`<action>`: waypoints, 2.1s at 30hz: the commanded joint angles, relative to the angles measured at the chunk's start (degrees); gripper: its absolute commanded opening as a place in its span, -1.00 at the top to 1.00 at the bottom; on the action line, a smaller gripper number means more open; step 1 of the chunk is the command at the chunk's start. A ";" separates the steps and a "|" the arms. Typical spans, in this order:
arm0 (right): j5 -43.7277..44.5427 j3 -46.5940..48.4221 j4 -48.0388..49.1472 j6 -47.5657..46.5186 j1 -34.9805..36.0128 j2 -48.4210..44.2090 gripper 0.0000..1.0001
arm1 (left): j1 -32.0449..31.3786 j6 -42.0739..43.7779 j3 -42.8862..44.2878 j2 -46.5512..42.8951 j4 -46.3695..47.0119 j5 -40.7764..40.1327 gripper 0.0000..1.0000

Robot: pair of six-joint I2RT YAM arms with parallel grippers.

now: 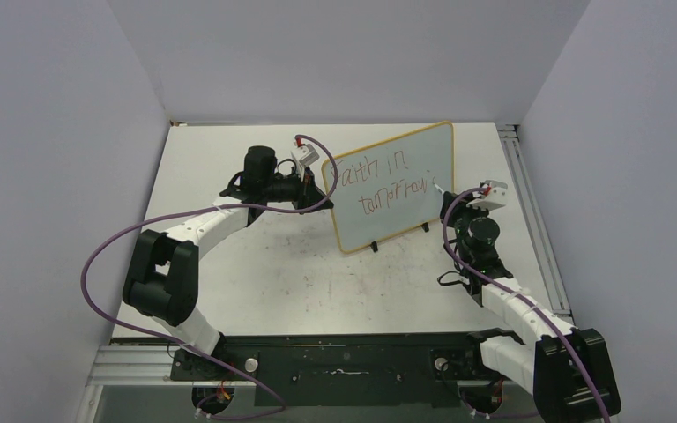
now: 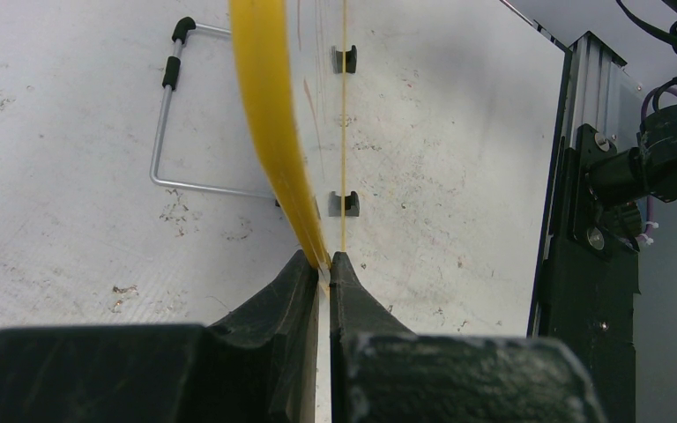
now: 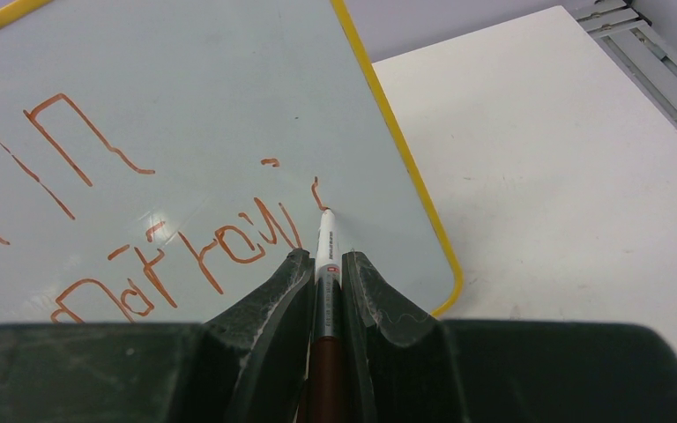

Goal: Write a sentence on the whiteboard

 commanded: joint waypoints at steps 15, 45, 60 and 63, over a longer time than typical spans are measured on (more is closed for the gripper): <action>0.51 -0.45 -0.63 0.44 -0.10 0.28 0.89 | -0.41 0.96 1.58 -0.11 -1.69 1.32 1.00; -15.85 -3.64 -8.32 1.37 3.31 -9.44 0.89 | -0.50 1.07 1.50 -0.83 -1.86 1.08 1.00; -14.59 -3.71 -3.45 0.96 5.53 -4.73 0.89 | -0.52 1.25 1.43 -0.75 -2.04 0.91 1.00; -16.05 -3.71 -2.31 0.79 5.53 -4.31 0.89 | -0.52 1.25 1.42 -0.72 -2.08 0.91 1.00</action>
